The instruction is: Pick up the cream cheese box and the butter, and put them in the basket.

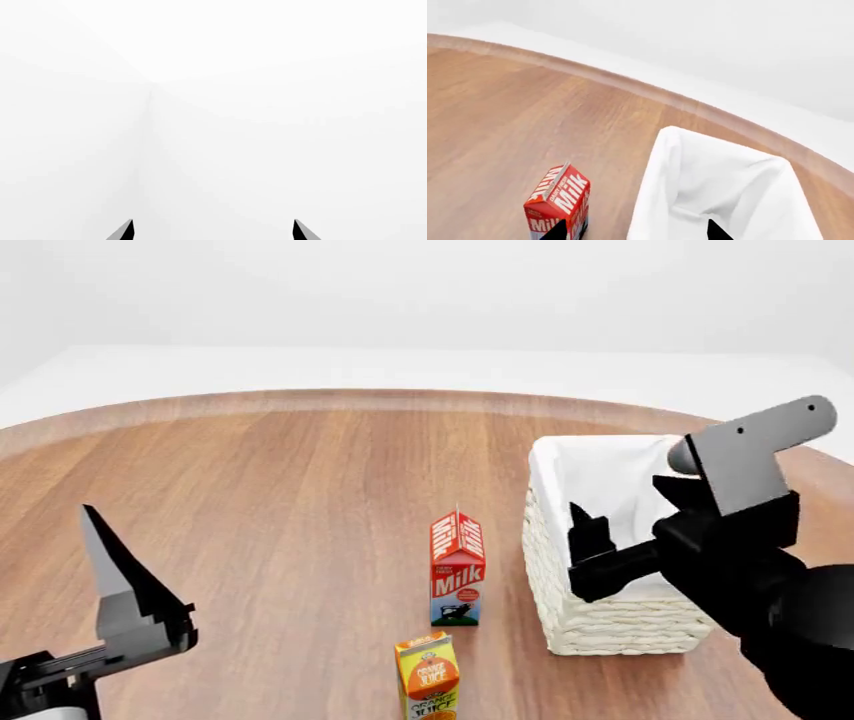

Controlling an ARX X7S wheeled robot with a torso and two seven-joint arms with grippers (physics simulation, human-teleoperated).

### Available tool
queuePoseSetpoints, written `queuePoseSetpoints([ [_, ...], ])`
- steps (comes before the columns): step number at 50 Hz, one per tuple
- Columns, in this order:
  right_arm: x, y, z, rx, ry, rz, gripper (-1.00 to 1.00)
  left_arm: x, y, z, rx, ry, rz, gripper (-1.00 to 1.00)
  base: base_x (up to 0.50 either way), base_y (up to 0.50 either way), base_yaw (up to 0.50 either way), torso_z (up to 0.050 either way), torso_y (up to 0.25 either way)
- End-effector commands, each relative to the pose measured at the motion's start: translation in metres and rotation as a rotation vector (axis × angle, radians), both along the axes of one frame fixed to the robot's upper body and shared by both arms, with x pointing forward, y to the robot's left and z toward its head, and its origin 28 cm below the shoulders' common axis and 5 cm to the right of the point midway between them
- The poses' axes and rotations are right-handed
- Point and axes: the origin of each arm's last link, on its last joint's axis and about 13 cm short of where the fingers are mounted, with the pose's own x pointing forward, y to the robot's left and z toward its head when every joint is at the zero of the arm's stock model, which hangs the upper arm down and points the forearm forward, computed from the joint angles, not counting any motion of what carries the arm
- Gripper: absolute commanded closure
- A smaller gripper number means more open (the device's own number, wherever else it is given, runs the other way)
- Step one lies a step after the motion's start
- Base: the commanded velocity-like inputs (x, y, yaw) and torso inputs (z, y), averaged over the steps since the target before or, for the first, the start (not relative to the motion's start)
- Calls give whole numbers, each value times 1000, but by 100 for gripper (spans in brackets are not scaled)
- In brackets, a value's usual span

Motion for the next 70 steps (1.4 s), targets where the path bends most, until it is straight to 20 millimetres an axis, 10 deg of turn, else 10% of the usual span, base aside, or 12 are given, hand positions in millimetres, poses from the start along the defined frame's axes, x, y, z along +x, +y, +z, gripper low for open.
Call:
queuePoseSetpoints([
  [1, -51, 27, 4, -38, -98, 204, -100, -1, 3, 3, 9, -29, 12, -100, 0, 0, 0, 0, 0],
  [16, -87, 52, -19, -58, -31, 378, -100, -2, 4, 4, 12, -35, 18, -100, 0, 0, 0, 0, 0],
  [70, -121, 117, -81, 179, 212, 517, -100, -8, 15, 12, 2, -68, 60, -100, 0, 0, 0, 0, 0],
])
